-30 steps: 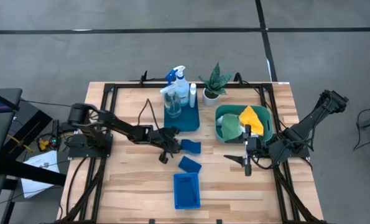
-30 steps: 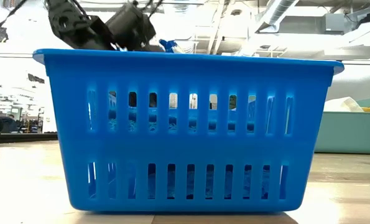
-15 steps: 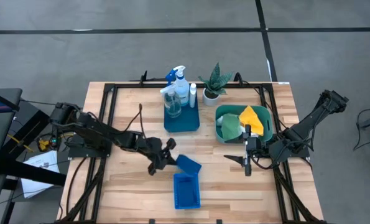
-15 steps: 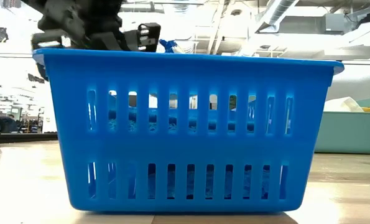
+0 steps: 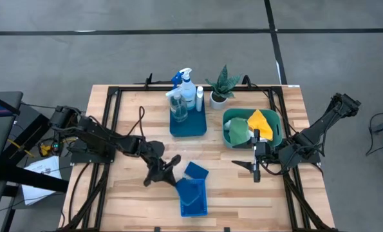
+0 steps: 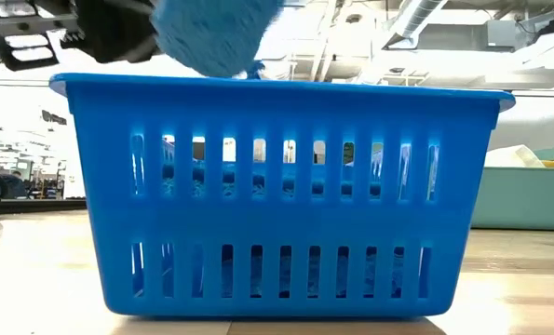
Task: Pick & Place Kitchen Items
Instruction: Put the blue sponge into the blue basket
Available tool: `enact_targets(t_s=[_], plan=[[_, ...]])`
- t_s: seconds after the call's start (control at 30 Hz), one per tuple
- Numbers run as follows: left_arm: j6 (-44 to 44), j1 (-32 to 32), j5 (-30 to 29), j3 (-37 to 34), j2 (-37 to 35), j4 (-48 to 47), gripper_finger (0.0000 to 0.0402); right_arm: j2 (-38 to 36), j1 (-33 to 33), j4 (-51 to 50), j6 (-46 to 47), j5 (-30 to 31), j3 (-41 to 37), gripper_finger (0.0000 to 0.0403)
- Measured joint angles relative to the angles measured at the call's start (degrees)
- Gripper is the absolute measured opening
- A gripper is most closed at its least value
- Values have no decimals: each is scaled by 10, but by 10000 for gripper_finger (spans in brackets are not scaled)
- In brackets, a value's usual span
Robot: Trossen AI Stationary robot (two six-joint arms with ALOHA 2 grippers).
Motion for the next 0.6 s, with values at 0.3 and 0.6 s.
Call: enact_targets(t_s=[0.3, 0.6], plan=[[16, -30, 48, 0, 0, 53, 2, 0, 0, 0, -1, 0, 0, 249], [42, -48, 126, 0, -1, 99, 3, 0, 0, 0, -1, 0, 0, 249]])
